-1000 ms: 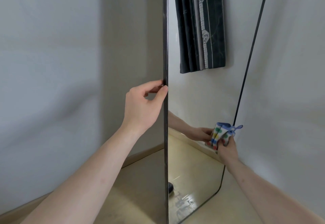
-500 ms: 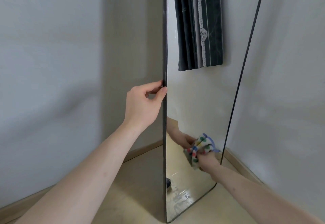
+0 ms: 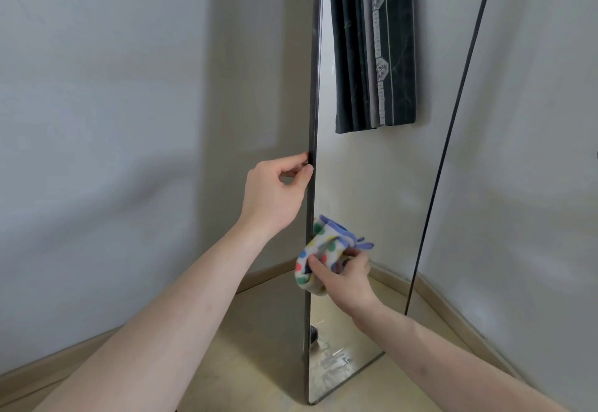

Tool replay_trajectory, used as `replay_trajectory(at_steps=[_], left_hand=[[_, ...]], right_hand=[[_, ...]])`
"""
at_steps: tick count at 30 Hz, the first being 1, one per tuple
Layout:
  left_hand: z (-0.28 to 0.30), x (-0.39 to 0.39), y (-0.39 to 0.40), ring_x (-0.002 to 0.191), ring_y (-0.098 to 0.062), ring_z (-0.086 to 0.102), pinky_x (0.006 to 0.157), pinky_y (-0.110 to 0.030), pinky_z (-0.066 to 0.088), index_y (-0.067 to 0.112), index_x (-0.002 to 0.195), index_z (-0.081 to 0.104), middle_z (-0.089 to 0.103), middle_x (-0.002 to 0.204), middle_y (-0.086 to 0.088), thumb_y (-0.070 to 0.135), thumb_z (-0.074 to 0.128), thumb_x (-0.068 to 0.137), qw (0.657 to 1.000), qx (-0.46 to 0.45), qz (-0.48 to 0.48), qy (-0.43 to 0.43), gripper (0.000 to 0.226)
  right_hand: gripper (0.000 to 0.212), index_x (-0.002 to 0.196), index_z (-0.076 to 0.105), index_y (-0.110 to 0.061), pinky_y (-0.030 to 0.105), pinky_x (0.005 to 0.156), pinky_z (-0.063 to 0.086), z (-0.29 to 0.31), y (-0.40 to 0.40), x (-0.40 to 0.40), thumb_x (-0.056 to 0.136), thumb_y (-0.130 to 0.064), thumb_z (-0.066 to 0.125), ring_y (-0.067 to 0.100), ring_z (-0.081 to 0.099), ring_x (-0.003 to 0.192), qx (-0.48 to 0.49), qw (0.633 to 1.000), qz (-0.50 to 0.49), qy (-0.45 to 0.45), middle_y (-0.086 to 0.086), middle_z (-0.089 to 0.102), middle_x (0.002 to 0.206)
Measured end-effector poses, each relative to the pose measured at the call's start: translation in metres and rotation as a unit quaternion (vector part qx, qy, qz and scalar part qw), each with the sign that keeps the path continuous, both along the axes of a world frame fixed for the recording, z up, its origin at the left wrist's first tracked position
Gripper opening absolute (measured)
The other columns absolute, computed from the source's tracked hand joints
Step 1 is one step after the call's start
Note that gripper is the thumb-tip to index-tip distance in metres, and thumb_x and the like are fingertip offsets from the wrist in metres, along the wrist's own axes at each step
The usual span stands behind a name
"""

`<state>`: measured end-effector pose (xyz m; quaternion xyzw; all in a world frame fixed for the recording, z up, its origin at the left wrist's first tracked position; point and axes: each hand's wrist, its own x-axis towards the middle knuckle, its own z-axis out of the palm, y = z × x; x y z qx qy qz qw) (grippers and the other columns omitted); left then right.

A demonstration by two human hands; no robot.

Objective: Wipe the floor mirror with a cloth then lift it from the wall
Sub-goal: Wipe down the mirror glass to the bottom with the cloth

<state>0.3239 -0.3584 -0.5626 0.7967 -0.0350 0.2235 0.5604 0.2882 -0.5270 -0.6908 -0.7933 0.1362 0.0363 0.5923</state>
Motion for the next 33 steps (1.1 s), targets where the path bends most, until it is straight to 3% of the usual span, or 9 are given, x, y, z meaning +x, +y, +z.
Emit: replay_trajectory(at_steps=[5,8,12,14,18,23,27,33], left_hand=[[0.0,0.002,0.0,0.081,0.02,0.062,0.077,0.003,0.041,0.023,0.123,0.075,0.07,0.094,0.024,0.025,0.066,0.099,1.0,-0.012,0.002,0.004,0.026],[0.0,0.001,0.001,0.087,0.014,0.064,0.079,0.002,0.042,0.022,0.123,0.075,0.073,0.099,0.019,0.023,0.065,0.099,1.0,-0.009,-0.002,0.002,0.026],[-0.001,0.001,0.004,0.08,0.016,0.063,0.076,0.002,0.04,0.024,0.122,0.076,0.073,0.096,0.023,0.022,0.065,0.099,1.0,-0.01,-0.004,0.004,0.025],[-0.001,0.001,0.004,0.08,0.016,0.063,0.076,0.002,0.04,0.025,0.122,0.076,0.069,0.091,0.03,0.023,0.065,0.099,1.0,-0.01,-0.004,0.008,0.025],[0.0,-0.002,0.003,0.083,0.016,0.063,0.077,0.003,0.04,0.024,0.124,0.074,0.069,0.094,0.027,0.023,0.065,0.099,1.0,-0.008,-0.009,0.016,0.027],[0.002,-0.005,0.004,0.081,0.02,0.06,0.076,0.004,0.038,0.025,0.125,0.074,0.067,0.094,0.031,0.021,0.064,0.1,1.0,-0.008,-0.018,0.023,0.028],[0.003,-0.008,0.003,0.086,0.021,0.06,0.077,0.004,0.039,0.024,0.126,0.073,0.062,0.094,0.036,0.02,0.062,0.1,0.999,-0.005,-0.023,0.023,0.028],[0.001,-0.008,0.003,0.086,0.013,0.063,0.081,0.001,0.041,0.025,0.13,0.071,0.071,0.096,0.025,0.022,0.062,0.1,0.999,-0.008,-0.023,0.031,0.031]], right_hand=[[0.071,0.118,0.034,-0.025,0.036,0.102,0.049,0.011,0.022,0.004,0.074,-0.041,0.087,0.018,0.049,0.117,-0.116,0.978,-0.013,-0.172,-0.005,0.034,0.119],[0.07,0.12,0.038,-0.025,0.036,0.093,0.051,0.003,0.024,0.006,0.073,-0.041,0.087,0.019,0.05,0.114,-0.161,0.958,-0.028,-0.235,-0.008,0.034,0.117],[0.073,0.123,0.041,-0.023,0.039,0.089,0.051,-0.027,0.024,-0.004,0.067,-0.041,0.085,0.021,0.047,0.112,-0.192,0.95,-0.023,-0.244,-0.01,0.033,0.114],[0.074,0.122,0.041,-0.019,0.042,0.088,0.052,-0.046,0.02,-0.012,0.067,-0.032,0.088,0.025,0.048,0.113,-0.213,0.953,-0.006,-0.214,-0.012,0.03,0.112],[0.072,0.12,0.042,-0.015,0.044,0.091,0.053,-0.066,0.01,-0.022,0.068,-0.03,0.089,0.031,0.051,0.116,-0.239,0.956,0.021,-0.17,-0.006,0.031,0.113],[0.07,0.111,0.035,-0.028,0.045,0.092,0.051,-0.041,0.016,-0.012,0.068,-0.034,0.09,0.025,0.049,0.113,-0.206,0.955,-0.023,-0.213,-0.008,0.033,0.111],[0.069,0.12,0.041,-0.024,0.038,0.09,0.051,-0.006,0.02,0.002,0.071,-0.034,0.088,0.021,0.051,0.113,-0.168,0.945,-0.043,-0.277,-0.007,0.036,0.118],[0.071,0.12,0.039,-0.024,0.036,0.084,0.051,-0.032,0.016,-0.009,0.068,-0.038,0.085,0.021,0.047,0.11,-0.228,0.938,-0.003,-0.263,-0.008,0.034,0.117]])
